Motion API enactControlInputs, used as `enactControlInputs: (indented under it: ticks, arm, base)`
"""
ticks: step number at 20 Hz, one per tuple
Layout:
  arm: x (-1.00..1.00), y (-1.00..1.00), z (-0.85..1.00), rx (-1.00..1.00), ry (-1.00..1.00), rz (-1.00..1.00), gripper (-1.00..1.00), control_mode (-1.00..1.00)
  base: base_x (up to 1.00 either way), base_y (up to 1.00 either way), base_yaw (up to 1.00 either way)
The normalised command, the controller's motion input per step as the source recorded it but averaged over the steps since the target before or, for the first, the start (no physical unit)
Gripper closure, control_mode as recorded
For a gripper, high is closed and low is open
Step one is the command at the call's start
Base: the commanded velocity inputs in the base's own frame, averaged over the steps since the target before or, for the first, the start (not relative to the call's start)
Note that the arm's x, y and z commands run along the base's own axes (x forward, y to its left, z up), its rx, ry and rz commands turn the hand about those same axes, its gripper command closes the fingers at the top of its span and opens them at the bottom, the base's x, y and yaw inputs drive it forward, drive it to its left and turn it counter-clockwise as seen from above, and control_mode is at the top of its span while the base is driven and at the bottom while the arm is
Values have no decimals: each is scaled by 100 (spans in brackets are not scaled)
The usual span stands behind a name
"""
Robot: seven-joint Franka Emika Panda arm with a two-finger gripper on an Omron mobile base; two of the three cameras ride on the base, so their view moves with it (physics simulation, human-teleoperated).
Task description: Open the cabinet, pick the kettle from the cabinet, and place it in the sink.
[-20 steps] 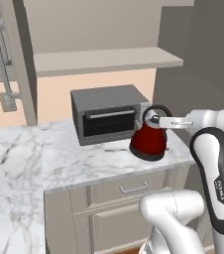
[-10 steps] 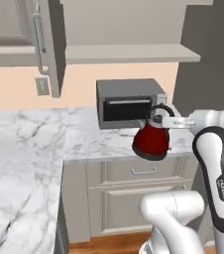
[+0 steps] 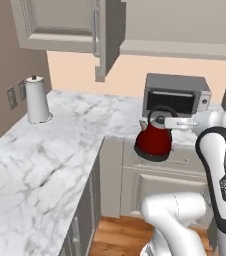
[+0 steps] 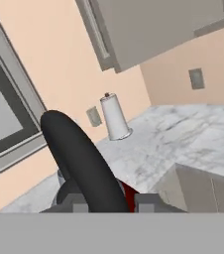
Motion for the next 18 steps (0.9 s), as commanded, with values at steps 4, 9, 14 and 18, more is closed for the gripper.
enactControlInputs:
  ticks: [4, 9, 14, 18]
  arm:
    - [0, 0, 0, 0, 0, 0, 100, 100]
    - [0, 0, 0, 0, 0, 0, 100, 100]
    - [0, 0, 0, 0, 0, 0, 100, 100]
    - [0, 0, 0, 0, 0, 0, 100, 100]
  base:
    - [-52, -10, 54]
    - [-53, -11, 53]
    - [-53, -12, 53]
    - [-46, 0, 57]
